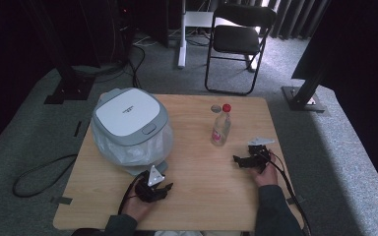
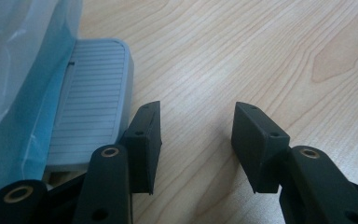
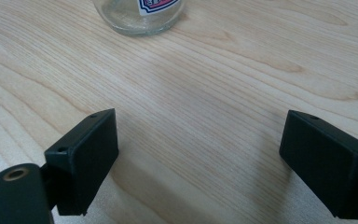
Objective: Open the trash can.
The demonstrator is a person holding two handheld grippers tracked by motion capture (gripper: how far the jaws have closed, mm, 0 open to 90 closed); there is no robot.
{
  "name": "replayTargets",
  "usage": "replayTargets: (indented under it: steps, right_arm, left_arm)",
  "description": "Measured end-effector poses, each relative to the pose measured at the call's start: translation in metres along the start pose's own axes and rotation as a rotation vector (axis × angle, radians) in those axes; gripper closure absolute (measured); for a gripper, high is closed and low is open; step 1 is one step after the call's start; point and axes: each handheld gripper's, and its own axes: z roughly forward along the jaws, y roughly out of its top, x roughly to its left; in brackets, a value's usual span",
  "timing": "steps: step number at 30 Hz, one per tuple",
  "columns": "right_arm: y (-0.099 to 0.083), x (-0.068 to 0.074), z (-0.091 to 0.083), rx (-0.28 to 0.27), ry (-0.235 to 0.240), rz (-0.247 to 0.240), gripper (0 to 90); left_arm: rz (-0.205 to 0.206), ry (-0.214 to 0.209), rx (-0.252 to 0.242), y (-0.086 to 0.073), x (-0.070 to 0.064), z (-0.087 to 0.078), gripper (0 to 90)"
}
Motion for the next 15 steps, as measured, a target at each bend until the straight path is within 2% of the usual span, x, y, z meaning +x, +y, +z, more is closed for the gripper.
replayTargets:
  steps: [11, 13, 15]
  right_arm:
    - [-0.0005, 0.0005, -0.0005, -0.001, 0.003, -0.006, 10.7]
    - [-0.0005, 0.0006, -0.0005, -0.001, 0.003, -0.006, 10.7]
    - [-0.0006, 0.0006, -0.0006, 0.000, 0.003, -0.006, 10.7]
  left_arm:
    - [0.007, -0.003, 0.001, -0.0021, -0.0003, -0.0026, 51.8]
    - [0.007, -0.001, -0.005, -0.0024, -0.0014, -0.0031, 58.4]
    - [0.025, 0.022, -0.014, -0.0014, -0.0047, -0.0052, 66.0]
